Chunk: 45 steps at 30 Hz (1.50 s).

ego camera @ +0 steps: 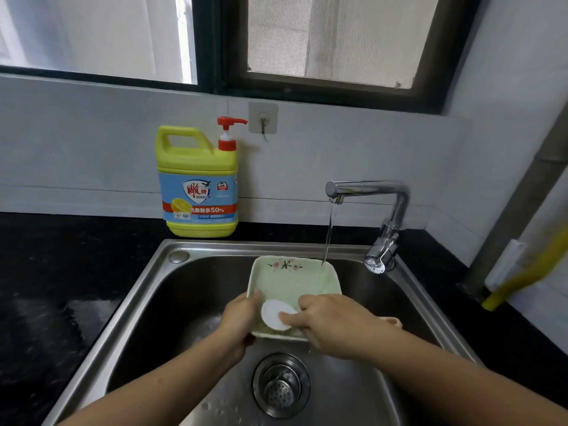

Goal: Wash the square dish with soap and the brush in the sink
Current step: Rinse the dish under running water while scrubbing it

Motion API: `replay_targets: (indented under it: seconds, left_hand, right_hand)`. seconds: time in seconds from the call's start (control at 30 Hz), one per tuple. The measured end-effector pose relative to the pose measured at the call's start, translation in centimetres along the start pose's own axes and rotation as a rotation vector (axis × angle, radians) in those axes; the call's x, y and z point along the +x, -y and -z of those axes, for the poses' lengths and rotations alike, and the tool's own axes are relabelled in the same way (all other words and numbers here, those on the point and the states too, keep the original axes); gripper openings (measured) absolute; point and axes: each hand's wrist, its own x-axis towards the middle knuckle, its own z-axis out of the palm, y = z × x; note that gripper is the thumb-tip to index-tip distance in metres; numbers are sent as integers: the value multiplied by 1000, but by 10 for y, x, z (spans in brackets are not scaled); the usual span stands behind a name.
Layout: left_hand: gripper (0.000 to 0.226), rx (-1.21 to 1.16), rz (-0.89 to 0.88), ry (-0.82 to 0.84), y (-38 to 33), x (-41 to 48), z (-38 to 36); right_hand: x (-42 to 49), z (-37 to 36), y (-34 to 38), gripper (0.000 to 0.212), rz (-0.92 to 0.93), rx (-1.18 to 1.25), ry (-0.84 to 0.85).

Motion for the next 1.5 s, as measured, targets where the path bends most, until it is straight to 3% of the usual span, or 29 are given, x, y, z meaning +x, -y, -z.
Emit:
replay_targets:
  seconds: [0.2, 0.33, 0.43, 0.6, 0.87, 1.03, 1.17, 1.3, 1.4, 1.5]
  left_hand:
    - [30, -59, 32, 9, -2, 1, 1]
    - [24, -82, 48, 67, 0, -2, -1]
    - [17, -28, 52, 70, 1, -3, -5]
    - [26, -12, 30, 1, 0, 1, 1]
    - [28, -44, -5, -31, -2, 2, 3]
    - [17, -80, 5, -2, 0, 1, 3]
    - [28, -76, 53, 61, 4, -1, -3]
    - [29, -115, 104, 84, 3, -1, -2]
    - [18, -99, 145, 98, 1, -3, -3]
    - [20, -41, 174, 67, 0, -3, -2]
  right_hand:
    - [18, 7, -3, 45, -68, -158, -85]
    - [28, -4, -17, 38, -234, -221, -159]
    - [29, 0, -28, 31, -223, -268, -139]
    - [6, -3, -44, 35, -283, -324, -94]
    - [-20, 22, -26, 37, -107, -220, 131]
    - [-21, 27, -5, 37, -63, -151, 92]
    - [0, 24, 5, 45, -88, -182, 41]
    - [19, 14, -4, 41, -171, -229, -18]
    - [24, 6, -21, 34, -328, -241, -34]
    - [17, 0, -33, 35, -452, -113, -41]
